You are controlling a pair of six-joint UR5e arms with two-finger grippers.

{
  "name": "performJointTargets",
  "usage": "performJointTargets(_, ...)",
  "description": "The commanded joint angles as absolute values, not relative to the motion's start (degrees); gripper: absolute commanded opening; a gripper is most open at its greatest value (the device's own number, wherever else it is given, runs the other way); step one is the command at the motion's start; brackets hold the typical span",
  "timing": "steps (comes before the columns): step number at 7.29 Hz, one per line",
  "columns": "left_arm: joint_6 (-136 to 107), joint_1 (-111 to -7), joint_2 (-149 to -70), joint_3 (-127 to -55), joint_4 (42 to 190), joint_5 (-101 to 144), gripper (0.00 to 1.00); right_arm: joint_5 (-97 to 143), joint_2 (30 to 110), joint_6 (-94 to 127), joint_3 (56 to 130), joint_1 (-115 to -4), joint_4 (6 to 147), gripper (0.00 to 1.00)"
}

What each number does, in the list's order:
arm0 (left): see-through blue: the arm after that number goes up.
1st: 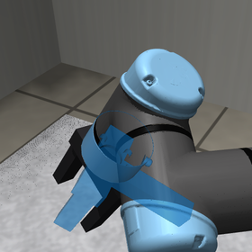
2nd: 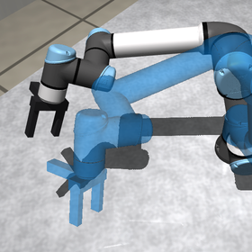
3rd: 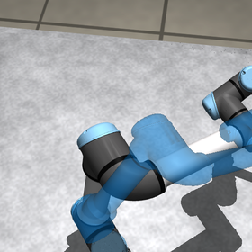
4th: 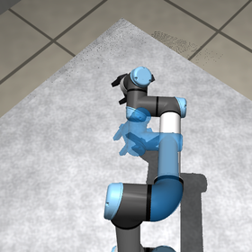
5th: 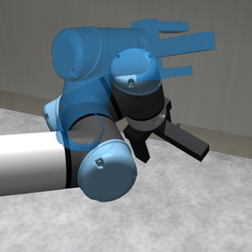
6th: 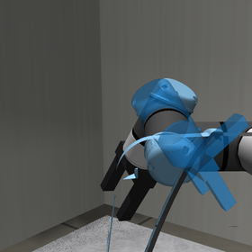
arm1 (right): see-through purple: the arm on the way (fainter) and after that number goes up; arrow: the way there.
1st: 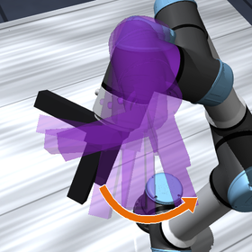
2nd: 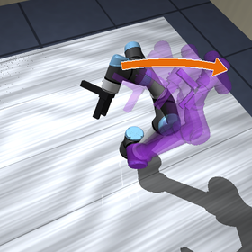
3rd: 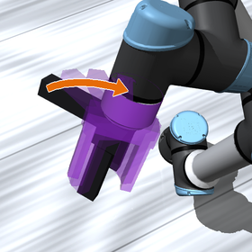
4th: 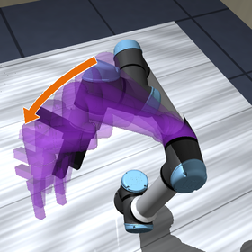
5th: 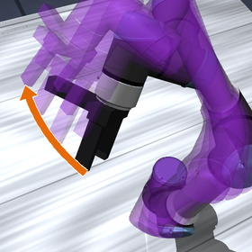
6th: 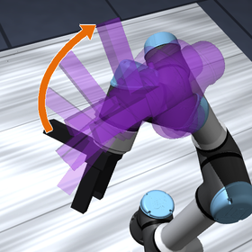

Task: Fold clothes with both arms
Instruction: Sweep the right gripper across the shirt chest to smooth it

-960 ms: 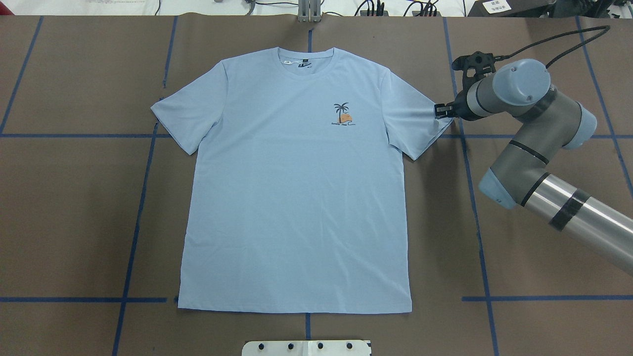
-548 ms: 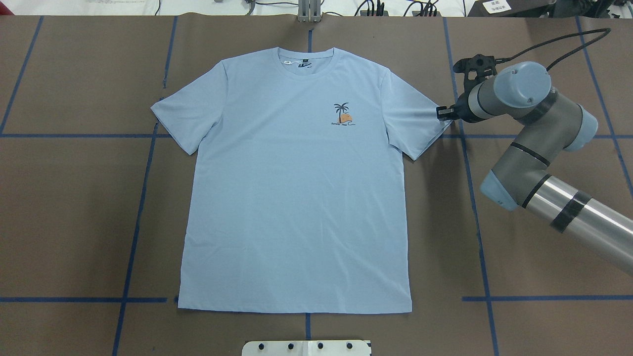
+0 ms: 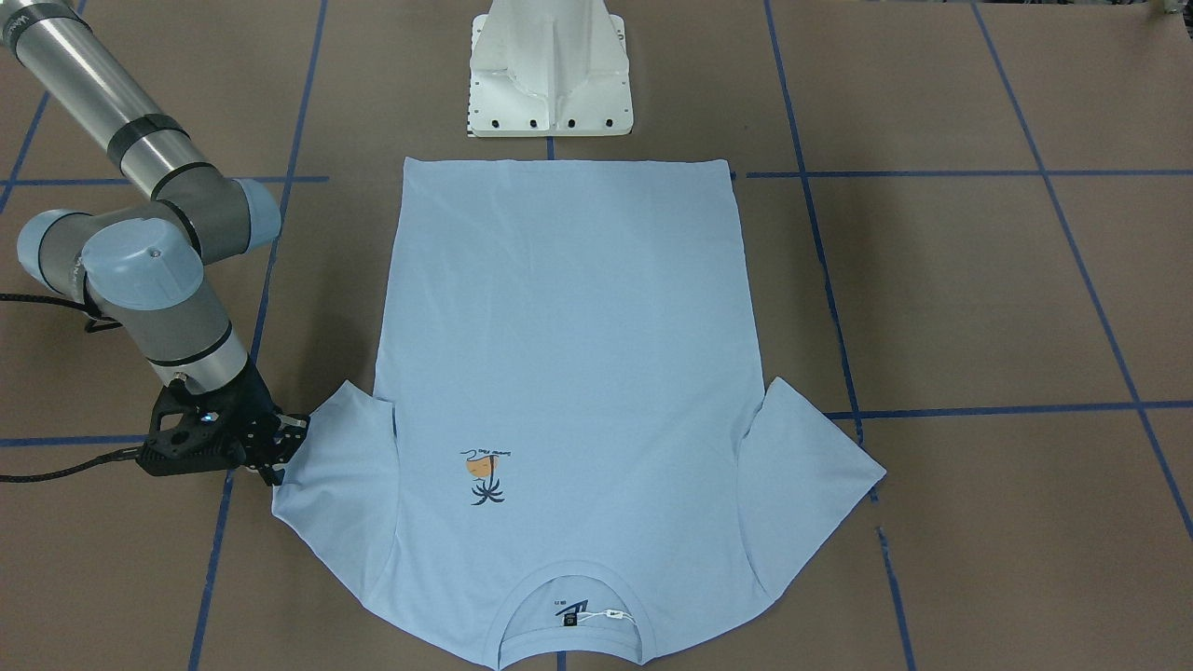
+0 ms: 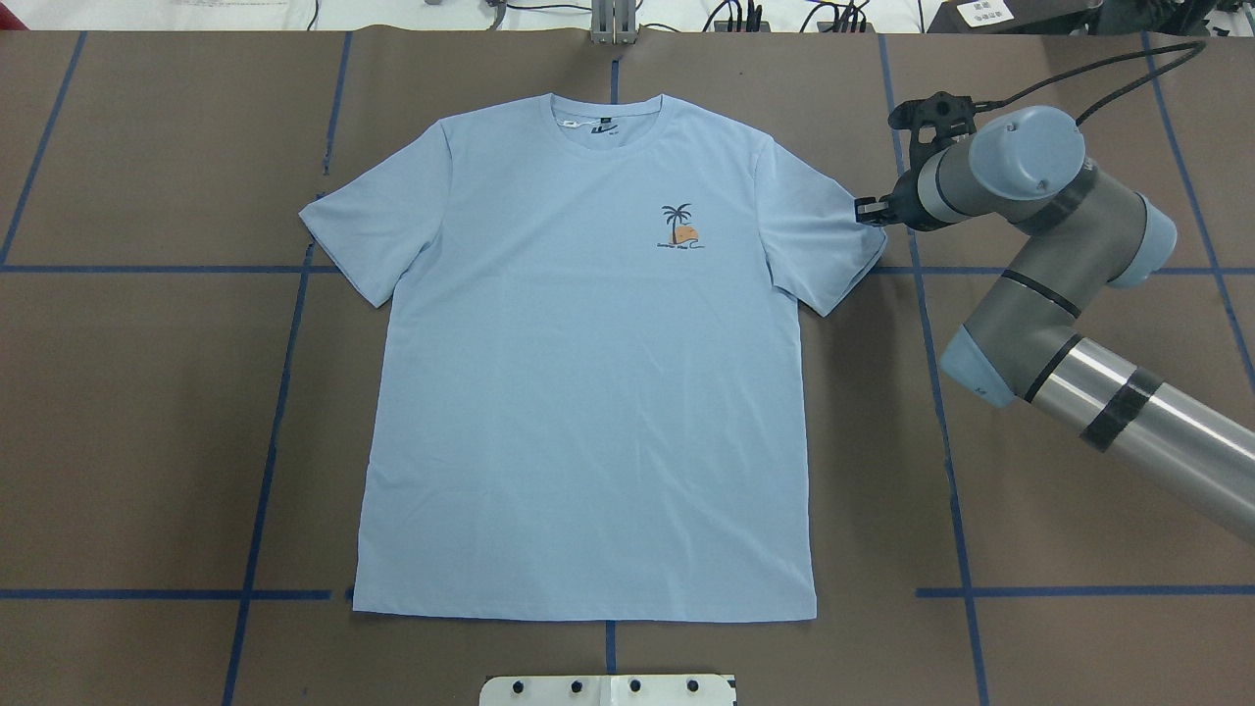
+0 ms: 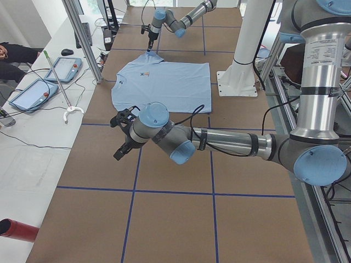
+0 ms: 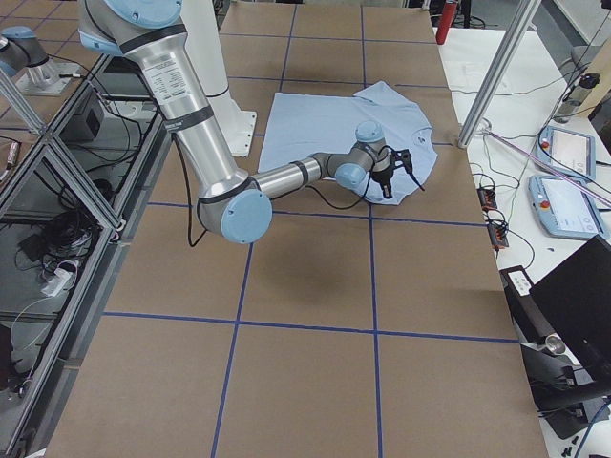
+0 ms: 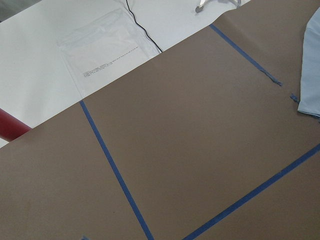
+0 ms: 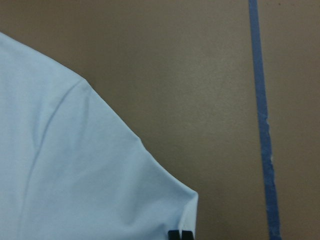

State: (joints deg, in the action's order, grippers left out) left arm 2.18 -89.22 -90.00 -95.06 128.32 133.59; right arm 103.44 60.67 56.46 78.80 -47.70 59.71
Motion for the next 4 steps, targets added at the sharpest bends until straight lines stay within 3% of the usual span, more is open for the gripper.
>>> performJointTargets(1, 2.2, -89.3, -89.83, -95.01, 128.32, 133.59, 1.0, 96.81, 51.9, 64.65, 80.24, -42.66, 71.32, 0.0)
performJointTargets(4, 2.11, -89.3, -89.3, -94.92, 129.72, 133.68, 1.0, 83.79, 42.14, 77.23, 72.64, -33.94, 72.6, 0.0)
